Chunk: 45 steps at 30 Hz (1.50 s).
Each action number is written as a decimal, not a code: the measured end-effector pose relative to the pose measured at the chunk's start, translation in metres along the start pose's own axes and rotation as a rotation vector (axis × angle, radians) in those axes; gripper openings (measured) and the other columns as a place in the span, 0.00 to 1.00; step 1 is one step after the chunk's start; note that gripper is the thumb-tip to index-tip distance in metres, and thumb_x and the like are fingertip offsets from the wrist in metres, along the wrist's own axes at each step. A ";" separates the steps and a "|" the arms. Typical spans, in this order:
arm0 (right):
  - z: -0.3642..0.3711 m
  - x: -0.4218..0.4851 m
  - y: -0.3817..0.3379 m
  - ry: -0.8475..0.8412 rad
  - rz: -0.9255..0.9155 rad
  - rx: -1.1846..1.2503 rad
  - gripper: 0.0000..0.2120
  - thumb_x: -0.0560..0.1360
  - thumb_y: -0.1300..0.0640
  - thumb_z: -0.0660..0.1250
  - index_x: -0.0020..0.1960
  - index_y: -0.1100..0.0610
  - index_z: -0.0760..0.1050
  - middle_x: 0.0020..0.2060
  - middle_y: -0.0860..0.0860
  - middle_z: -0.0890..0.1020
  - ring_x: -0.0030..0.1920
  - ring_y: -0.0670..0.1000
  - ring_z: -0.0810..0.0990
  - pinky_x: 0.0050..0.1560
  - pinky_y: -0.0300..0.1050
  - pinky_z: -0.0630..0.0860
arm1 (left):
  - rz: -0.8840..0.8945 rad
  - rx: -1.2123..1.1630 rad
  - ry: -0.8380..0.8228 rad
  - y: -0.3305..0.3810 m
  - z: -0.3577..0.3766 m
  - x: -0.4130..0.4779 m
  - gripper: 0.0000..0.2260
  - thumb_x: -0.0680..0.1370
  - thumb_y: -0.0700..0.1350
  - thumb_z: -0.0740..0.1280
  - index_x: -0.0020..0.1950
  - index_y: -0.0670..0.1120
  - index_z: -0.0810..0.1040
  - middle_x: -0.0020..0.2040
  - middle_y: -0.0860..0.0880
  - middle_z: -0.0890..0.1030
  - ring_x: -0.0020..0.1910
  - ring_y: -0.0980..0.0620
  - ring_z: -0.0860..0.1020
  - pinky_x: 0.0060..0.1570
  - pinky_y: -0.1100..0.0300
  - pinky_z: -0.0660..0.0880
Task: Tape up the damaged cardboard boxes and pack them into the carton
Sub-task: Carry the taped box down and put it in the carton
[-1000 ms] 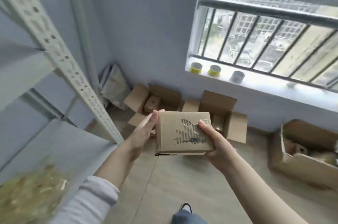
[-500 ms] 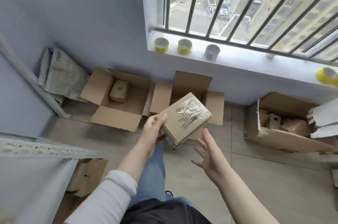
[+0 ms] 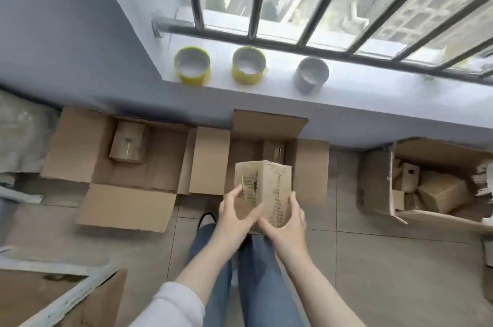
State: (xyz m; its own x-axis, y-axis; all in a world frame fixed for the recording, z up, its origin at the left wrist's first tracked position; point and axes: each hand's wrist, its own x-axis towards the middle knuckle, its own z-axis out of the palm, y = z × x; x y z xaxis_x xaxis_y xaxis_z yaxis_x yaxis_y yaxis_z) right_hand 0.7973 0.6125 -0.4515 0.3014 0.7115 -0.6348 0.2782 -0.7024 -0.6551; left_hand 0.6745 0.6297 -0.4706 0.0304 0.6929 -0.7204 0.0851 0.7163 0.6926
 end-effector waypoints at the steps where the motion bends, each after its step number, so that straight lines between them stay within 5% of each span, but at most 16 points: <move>1: 0.003 0.018 0.001 0.001 -0.070 -0.071 0.48 0.66 0.49 0.75 0.76 0.49 0.49 0.68 0.47 0.60 0.71 0.46 0.54 0.71 0.48 0.57 | -0.020 -0.018 0.018 0.005 0.009 0.021 0.29 0.70 0.53 0.73 0.64 0.60 0.61 0.66 0.53 0.65 0.65 0.55 0.65 0.66 0.53 0.67; 6: -0.011 0.116 0.014 -0.152 -0.088 0.101 0.45 0.61 0.37 0.70 0.73 0.39 0.51 0.68 0.41 0.63 0.67 0.41 0.63 0.61 0.35 0.65 | -0.113 -0.235 -0.009 0.017 0.029 0.123 0.31 0.67 0.60 0.72 0.66 0.59 0.64 0.65 0.56 0.72 0.62 0.53 0.74 0.62 0.49 0.72; 9: -0.017 0.179 0.037 -0.332 0.046 0.209 0.45 0.63 0.36 0.71 0.74 0.40 0.53 0.70 0.42 0.64 0.66 0.42 0.68 0.64 0.41 0.68 | -0.114 -0.325 -0.203 0.001 0.036 0.172 0.30 0.68 0.62 0.68 0.69 0.55 0.68 0.59 0.53 0.80 0.57 0.54 0.79 0.60 0.51 0.73; 11: -0.006 0.211 0.054 -0.386 0.076 0.181 0.46 0.63 0.39 0.74 0.74 0.43 0.54 0.70 0.43 0.66 0.63 0.40 0.70 0.64 0.43 0.69 | -0.097 -0.245 -0.187 -0.019 0.043 0.202 0.25 0.73 0.59 0.65 0.68 0.54 0.69 0.59 0.54 0.80 0.56 0.58 0.79 0.57 0.58 0.74; 16: 0.043 0.263 0.098 -0.121 -0.019 -0.125 0.45 0.66 0.46 0.75 0.75 0.48 0.53 0.65 0.47 0.59 0.68 0.47 0.59 0.66 0.41 0.60 | -0.144 -0.058 0.072 -0.071 0.063 0.249 0.31 0.75 0.57 0.66 0.74 0.52 0.59 0.72 0.53 0.66 0.69 0.54 0.66 0.69 0.54 0.65; 21: 0.087 0.310 0.139 -0.322 -0.108 -0.235 0.49 0.68 0.45 0.73 0.76 0.49 0.45 0.67 0.45 0.51 0.69 0.45 0.48 0.67 0.38 0.51 | -0.207 0.050 0.150 -0.120 0.068 0.301 0.35 0.76 0.55 0.65 0.77 0.50 0.50 0.77 0.48 0.56 0.74 0.50 0.58 0.70 0.56 0.59; 30: 0.130 0.405 0.211 -0.311 -0.249 -0.535 0.37 0.74 0.57 0.69 0.76 0.51 0.52 0.69 0.53 0.54 0.71 0.51 0.58 0.65 0.30 0.54 | -0.191 0.087 0.194 -0.196 0.071 0.422 0.22 0.82 0.44 0.58 0.76 0.45 0.58 0.72 0.45 0.67 0.70 0.49 0.66 0.65 0.61 0.61; 38: 0.169 0.453 0.234 -0.246 -0.335 -0.964 0.38 0.76 0.49 0.62 0.77 0.53 0.44 0.74 0.58 0.47 0.70 0.60 0.50 0.70 0.51 0.51 | -0.235 0.130 0.216 -0.226 0.070 0.486 0.21 0.82 0.42 0.56 0.75 0.45 0.60 0.71 0.44 0.70 0.68 0.46 0.69 0.63 0.59 0.64; 45: 0.189 0.454 0.248 -0.149 -0.348 -1.048 0.38 0.76 0.48 0.60 0.77 0.56 0.40 0.74 0.60 0.38 0.71 0.61 0.49 0.67 0.52 0.53 | -0.234 0.248 0.180 -0.229 0.069 0.497 0.23 0.83 0.45 0.54 0.77 0.48 0.54 0.72 0.45 0.68 0.68 0.45 0.69 0.62 0.57 0.67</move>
State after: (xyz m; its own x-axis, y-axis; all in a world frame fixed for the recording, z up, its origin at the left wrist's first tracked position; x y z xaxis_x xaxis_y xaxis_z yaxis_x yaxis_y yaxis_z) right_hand 0.8309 0.7651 -0.9795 -0.0357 0.8191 -0.5726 0.9797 -0.0845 -0.1820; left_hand 0.7384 0.8046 -0.9894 -0.1916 0.5323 -0.8246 0.3079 0.8304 0.4644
